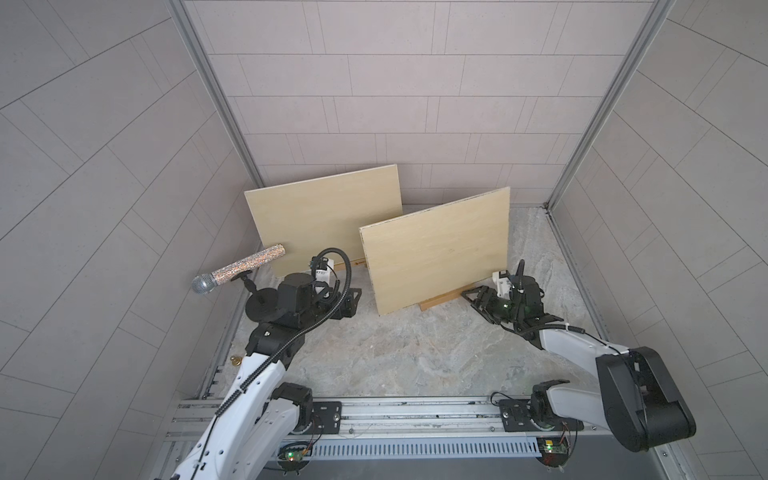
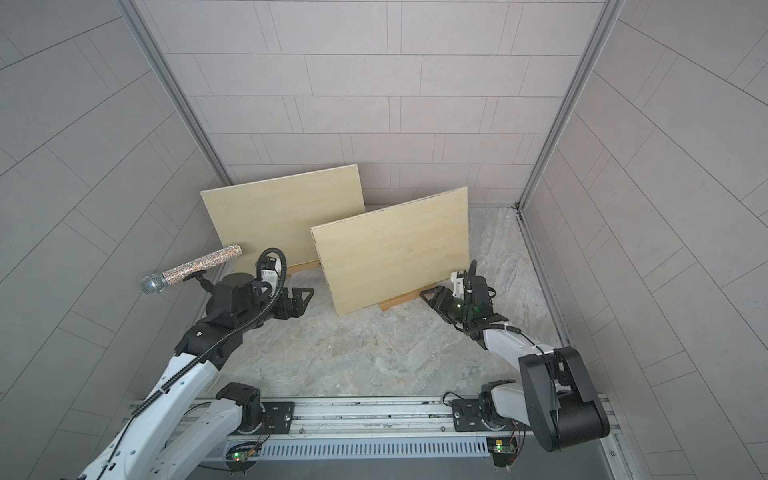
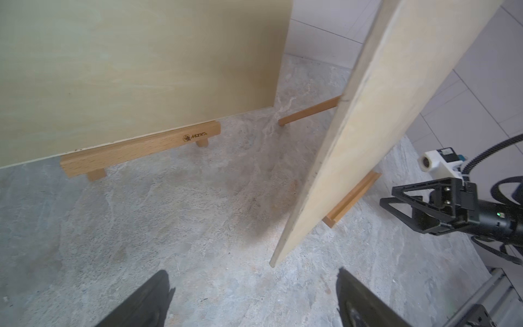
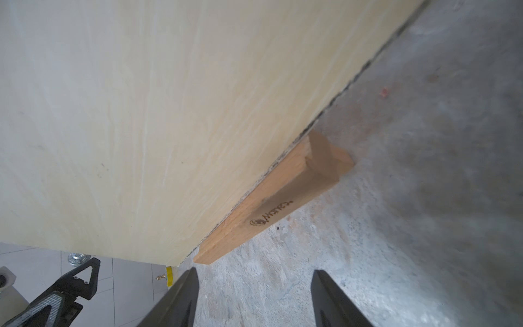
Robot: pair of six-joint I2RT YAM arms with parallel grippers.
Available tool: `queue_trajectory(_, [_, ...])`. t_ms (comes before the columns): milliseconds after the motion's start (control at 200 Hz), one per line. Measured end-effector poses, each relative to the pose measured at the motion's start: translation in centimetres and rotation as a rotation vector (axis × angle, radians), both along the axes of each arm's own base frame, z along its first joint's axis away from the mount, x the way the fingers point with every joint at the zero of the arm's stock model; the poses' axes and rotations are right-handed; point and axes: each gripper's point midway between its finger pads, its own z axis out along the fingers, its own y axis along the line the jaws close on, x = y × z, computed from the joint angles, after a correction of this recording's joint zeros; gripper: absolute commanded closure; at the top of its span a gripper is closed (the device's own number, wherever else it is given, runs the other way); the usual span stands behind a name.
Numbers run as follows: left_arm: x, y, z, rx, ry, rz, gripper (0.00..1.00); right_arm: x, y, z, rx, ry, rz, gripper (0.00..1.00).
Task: Disassemble the easel
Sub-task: Adjust the easel at the center of the board, then pick up the drawing board from the easel.
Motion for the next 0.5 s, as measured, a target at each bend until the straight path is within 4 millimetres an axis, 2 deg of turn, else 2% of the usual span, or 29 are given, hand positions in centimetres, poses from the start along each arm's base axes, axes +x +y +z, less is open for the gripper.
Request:
queue_trajectory(225, [-0.1,-1.4,0.0,-0.046,0.019,-0.075,0.08,-1.4,0.4,0.3,-0.010,0.003,0.058,0.32])
queue_trajectory(500, [1.4,-3.1,-0.7,-0.087,0.046,-0.143,0.09,-2.2,0.7,1.0,-0.004,-0.017,0.097,0.32])
